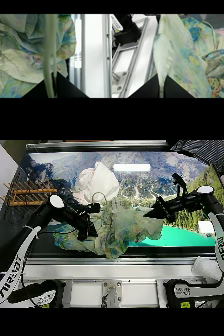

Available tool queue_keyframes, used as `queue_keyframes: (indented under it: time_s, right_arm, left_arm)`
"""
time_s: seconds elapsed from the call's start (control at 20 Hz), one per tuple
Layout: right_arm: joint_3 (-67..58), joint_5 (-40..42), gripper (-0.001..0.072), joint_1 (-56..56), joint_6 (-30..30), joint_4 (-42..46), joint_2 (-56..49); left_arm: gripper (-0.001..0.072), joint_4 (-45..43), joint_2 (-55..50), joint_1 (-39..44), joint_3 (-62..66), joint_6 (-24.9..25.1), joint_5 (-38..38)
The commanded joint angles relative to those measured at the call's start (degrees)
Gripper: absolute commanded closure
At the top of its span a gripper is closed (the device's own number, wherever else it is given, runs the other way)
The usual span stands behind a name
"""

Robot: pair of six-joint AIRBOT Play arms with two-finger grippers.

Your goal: Fold the clothes and pants, and hang the long-sleeved shirts on hangers.

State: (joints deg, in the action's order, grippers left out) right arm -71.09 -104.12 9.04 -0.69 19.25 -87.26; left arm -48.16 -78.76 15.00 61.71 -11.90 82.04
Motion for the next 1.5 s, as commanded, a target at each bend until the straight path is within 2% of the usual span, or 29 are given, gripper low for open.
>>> queue_keyframes:
  time_s: [0.0,0.6,0.65,0.7,0.75,1.05,1.3,1.45]
  right_arm:
    - [0.02,-0.26,0.0697,-0.09,-0.02,-0.04,-0.02]
    - [0.02,1.36,0.0702,-0.07,0.00,-0.07,-0.07]
    - [0.02,1.92,0.0701,-0.07,0.02,-0.07,-0.07]
    - [0.02,2.34,0.0703,-0.07,0.02,-0.07,-0.07]
    - [0.02,2.32,0.0703,-0.07,0.02,-0.09,-0.07]
    - [0.02,2.36,0.0705,-0.07,0.02,-2.40,-0.07]
    - [0.02,2.34,0.0706,-0.07,0.04,-5.25,-0.07]
    - [0.02,2.40,0.0706,-0.07,0.09,-5.60,-0.07]
  left_arm:
    - [0.0700,0.07,0.00,0.02,0.07,0.09,-0.20]
    - [0.0698,-0.33,0.00,0.02,0.07,0.07,-0.11]
    - [0.0591,-0.33,0.00,0.02,0.07,0.00,0.04]
    - [0.0377,-0.33,0.00,0.02,0.07,-1.09,-0.15]
    - [0.0315,-0.33,0.00,0.02,0.07,-3.32,-0.44]
    - [0.0313,-0.35,0.02,0.00,0.07,-12.13,-0.17]
    - [0.0312,-0.35,0.02,-0.79,0.07,-16.31,2.03]
    - [0.0313,-0.15,0.02,-3.43,0.07,-23.23,2.01]
